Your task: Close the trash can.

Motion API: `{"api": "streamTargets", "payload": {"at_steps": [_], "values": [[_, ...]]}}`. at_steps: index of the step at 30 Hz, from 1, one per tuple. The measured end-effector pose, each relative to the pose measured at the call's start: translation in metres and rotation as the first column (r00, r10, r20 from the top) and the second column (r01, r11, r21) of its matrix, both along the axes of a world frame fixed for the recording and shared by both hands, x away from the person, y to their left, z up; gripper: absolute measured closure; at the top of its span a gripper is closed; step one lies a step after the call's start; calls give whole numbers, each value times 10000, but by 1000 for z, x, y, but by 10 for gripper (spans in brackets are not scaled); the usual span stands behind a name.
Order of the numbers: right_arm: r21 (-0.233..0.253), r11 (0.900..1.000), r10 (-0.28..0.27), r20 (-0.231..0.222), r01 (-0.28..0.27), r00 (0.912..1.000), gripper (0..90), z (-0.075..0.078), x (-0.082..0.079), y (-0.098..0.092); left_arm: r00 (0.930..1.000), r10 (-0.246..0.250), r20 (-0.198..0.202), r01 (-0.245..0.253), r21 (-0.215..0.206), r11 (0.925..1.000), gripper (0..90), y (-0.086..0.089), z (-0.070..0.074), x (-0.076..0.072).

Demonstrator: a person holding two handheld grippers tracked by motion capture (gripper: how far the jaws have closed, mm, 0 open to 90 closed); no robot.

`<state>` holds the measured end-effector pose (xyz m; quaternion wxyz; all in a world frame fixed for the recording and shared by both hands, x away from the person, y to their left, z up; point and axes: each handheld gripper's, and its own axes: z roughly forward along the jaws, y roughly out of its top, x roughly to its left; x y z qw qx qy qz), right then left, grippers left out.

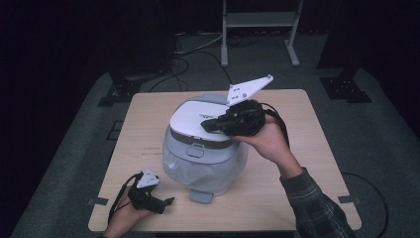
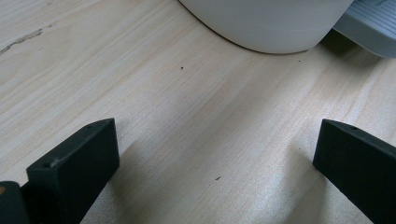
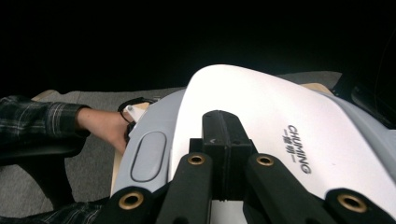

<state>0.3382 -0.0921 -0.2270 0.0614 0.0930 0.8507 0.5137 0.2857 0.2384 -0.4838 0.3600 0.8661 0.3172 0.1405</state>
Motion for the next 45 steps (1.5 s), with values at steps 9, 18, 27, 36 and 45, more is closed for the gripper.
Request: {"api": "streamTargets", "payload": {"at_steps": [9,18,27,36,45], "values": [[-263,9994,238,-68,-240,9997,900,-5,-5,8,10000,-1,9,1,2,10000,0,0,0,0],[-609,9971,444,-139,-452,9989,900,-11,-10,18,10000,2,9,-2,4,10000,0,0,0,0],[-797,9952,553,-174,-566,9983,900,-12,-12,23,10000,1,2,-1,1,10000,0,0,0,0],[-874,9951,446,-211,-463,9988,900,-15,-13,25,10000,1,11,-1,6,10000,0,0,0,0],[-952,9950,286,-167,-301,9994,900,-17,-12,25,10000,5,2,-5,1,10000,0,0,0,0]]}}
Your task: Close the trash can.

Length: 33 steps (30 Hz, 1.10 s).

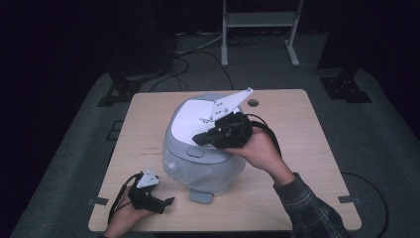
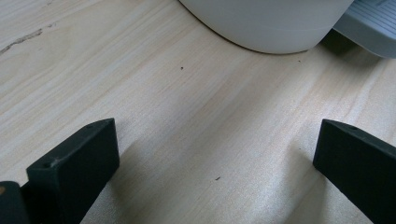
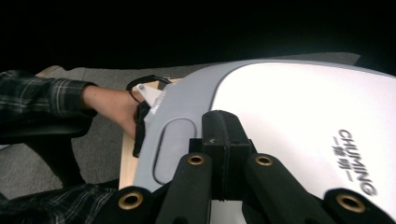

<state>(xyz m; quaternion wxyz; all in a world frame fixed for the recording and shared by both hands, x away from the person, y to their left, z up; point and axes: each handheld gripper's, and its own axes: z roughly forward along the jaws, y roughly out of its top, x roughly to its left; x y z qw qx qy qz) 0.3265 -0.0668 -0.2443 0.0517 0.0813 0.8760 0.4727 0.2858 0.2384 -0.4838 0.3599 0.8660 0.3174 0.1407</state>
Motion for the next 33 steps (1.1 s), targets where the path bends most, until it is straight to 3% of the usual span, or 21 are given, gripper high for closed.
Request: {"api": "streamTargets", "payload": {"at_steps": [1,4,9,13,20,33], "values": [[93,10000,21,-29,-20,10000,899,0,1,-2,10000,6,0,-6,-6,10000,0,0,0,0],[336,9988,-357,-9,357,9994,693,2,3,-9,10000,18,0,-18,-8,10000,0,0,0,0],[603,9938,-944,132,934,9954,549,6,4,-30,10000,20,5,-20,-6,10000,0,0,0,0],[806,9859,-1490,258,1465,9885,495,4,3,-51,10000,22,5,-22,-9,10000,0,0,0,0],[1117,9630,-2486,171,2452,9685,440,-4,-5,-91,10000,49,-1,-49,-12,10000,0,0,0,0],[1304,9314,-3445,136,3399,9387,394,-21,-22,-141,10000,61,-2,-61,-12,10000,0,0,0,0]]}}
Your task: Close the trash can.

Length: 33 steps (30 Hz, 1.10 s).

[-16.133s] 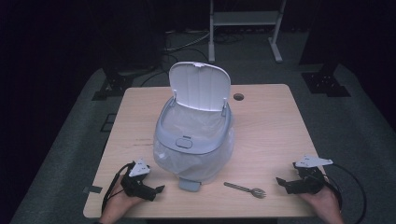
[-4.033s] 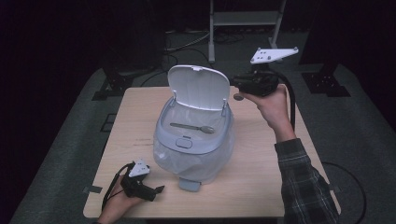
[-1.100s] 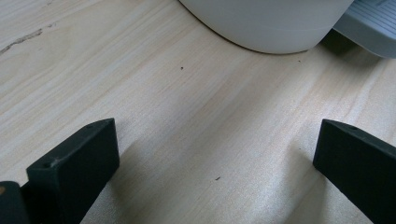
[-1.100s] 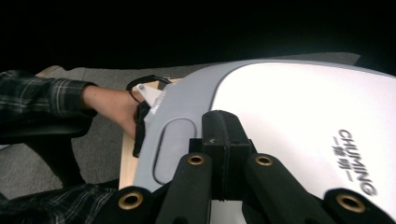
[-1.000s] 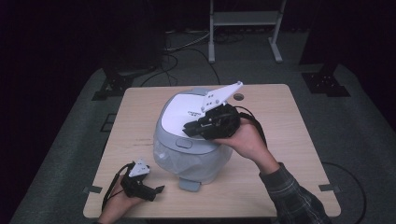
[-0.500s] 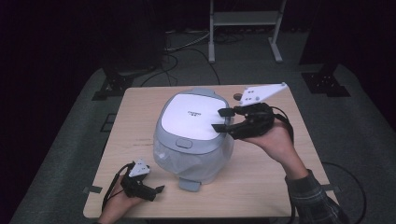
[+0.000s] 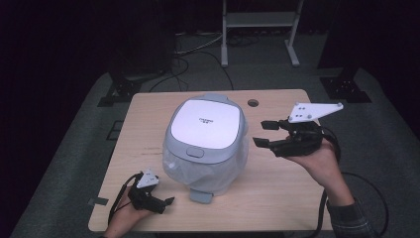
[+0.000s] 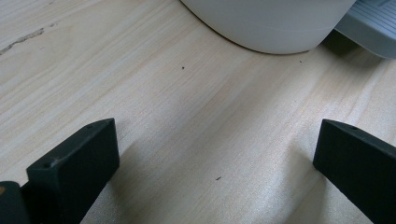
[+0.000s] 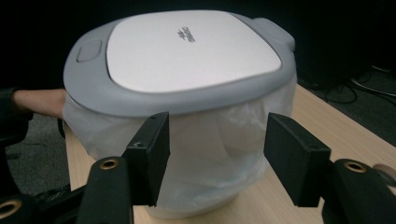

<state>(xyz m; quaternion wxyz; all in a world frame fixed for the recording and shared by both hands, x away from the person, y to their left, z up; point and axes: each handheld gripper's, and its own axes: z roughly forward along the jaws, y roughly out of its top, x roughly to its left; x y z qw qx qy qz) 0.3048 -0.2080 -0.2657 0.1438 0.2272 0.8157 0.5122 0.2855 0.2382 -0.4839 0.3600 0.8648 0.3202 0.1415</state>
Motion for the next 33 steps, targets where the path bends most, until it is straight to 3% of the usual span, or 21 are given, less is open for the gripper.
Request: {"api": "streamTargets", "payload": {"at_steps": [8,14,21,33], "values": [[-28,9982,-602,-310,601,9977,308,-20,-4,-19,10000,10,4,-10,0,10000,0,0,0,0],[-194,9936,-1125,-657,1114,9915,193,-39,-4,-29,10000,7,3,-7,8,10000,0,0,0,0],[-637,9818,-1842,-837,1792,9793,130,-68,-6,-39,10000,2,-8,-2,20,10000,0,0,0,0],[-1267,9630,-2502,-919,2379,9638,21,-107,-9,-51,10000,2,-13,-2,16,10000,0,0,0,0]]}}
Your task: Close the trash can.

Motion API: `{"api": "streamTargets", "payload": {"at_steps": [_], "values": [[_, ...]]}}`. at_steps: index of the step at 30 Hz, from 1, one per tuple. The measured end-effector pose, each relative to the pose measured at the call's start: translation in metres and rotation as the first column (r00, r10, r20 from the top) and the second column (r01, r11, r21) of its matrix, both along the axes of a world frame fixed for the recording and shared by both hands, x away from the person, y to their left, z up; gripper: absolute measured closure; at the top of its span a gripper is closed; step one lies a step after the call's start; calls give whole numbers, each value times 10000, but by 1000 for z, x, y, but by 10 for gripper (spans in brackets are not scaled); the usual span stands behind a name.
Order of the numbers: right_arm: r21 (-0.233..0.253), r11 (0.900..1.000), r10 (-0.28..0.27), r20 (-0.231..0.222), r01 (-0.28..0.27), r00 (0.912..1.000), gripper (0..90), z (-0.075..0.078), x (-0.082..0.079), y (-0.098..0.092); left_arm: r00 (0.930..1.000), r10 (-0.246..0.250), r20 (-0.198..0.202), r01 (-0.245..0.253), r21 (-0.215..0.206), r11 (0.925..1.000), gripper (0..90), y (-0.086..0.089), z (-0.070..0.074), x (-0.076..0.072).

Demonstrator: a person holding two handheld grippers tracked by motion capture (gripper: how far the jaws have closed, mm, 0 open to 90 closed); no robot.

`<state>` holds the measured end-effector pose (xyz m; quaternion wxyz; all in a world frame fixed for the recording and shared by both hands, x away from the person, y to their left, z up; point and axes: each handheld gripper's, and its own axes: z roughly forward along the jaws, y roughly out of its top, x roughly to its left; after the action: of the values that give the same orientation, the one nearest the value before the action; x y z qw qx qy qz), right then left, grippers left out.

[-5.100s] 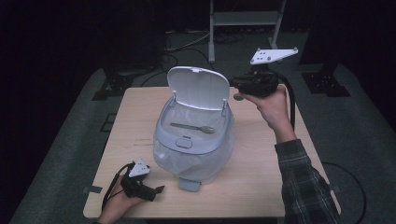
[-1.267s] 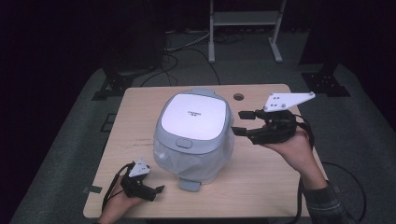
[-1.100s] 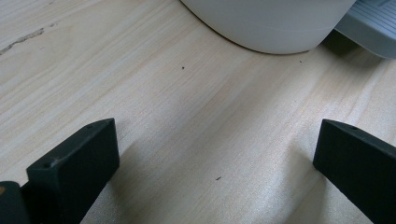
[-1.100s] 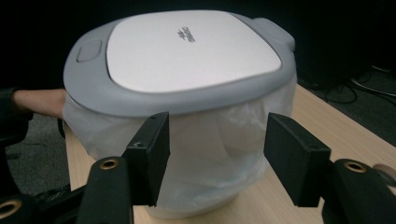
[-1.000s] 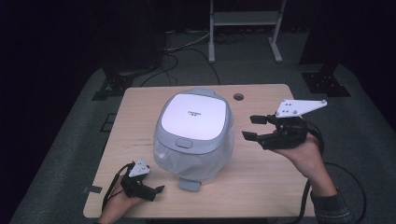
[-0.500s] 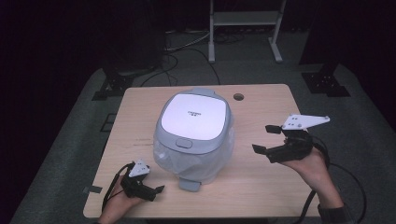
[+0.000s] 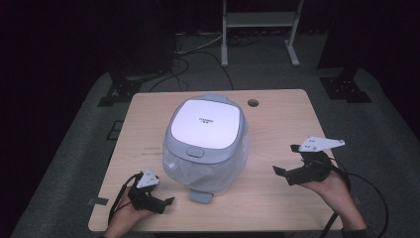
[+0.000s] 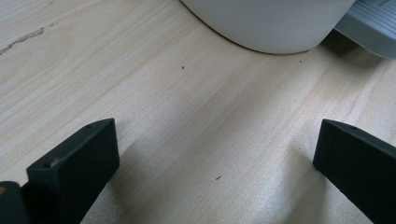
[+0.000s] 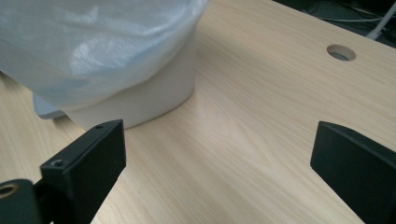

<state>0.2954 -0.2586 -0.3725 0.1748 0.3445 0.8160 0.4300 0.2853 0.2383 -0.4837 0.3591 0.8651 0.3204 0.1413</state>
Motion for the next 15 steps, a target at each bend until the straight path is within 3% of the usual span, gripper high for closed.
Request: {"api": "streamTargets", "payload": {"at_steps": [7,15], "values": [[-68,9997,-254,-141,254,9996,21,-18,-3,-8,10000,-3,1,3,6,10000,0,0,0,0],[-366,9980,-531,-609,509,9967,20,-45,-7,-18,10000,-3,-5,3,7,10000,0,0,0,0]]}}
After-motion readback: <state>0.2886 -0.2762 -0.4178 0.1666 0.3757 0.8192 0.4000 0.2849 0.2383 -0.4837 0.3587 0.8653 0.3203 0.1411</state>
